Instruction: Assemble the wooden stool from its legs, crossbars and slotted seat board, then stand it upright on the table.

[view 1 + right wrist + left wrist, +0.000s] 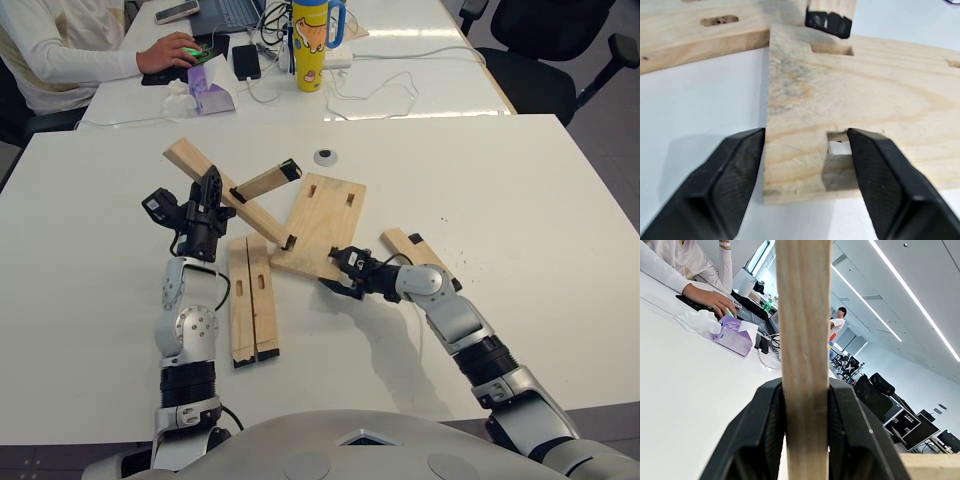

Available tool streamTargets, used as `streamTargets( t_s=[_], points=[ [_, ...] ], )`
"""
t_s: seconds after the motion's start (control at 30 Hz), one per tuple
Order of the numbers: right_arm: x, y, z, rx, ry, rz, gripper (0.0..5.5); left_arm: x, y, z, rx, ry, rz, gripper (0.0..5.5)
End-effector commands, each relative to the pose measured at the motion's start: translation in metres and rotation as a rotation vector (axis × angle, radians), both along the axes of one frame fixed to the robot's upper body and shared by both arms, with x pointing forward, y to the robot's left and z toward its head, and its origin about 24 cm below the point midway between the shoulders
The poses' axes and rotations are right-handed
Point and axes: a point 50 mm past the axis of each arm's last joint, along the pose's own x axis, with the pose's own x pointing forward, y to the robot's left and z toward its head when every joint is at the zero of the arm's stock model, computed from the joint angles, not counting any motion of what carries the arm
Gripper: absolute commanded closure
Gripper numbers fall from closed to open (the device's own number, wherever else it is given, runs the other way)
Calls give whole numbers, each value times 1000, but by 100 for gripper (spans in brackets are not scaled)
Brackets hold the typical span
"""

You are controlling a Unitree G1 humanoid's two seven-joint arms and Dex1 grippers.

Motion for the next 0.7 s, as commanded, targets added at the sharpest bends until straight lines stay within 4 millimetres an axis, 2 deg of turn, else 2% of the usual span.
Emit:
streamTargets(
  t_s=[0.03, 0.23, 0.4, 0.6, 0.7],
  points=[
    [2, -2, 1, -4, 16, -8, 249, 7, -11, -8, 50, -18, -27, 447],
    [3, -4, 1, -6, 20, -8, 249, 5, -16, -14, 138, -28, -23, 447],
    [4, -6, 2, -9, 21, -21, 249, -11, -22, -16, 275, -53, -32, 447],
    [7, -9, 2, -14, 21, -42, 249, -41, -30, -51, 410, 42, -82, 447],
    [8, -10, 3, -17, 17, -44, 249, -45, -35, -56, 477, 38, -103, 447]
  ],
)
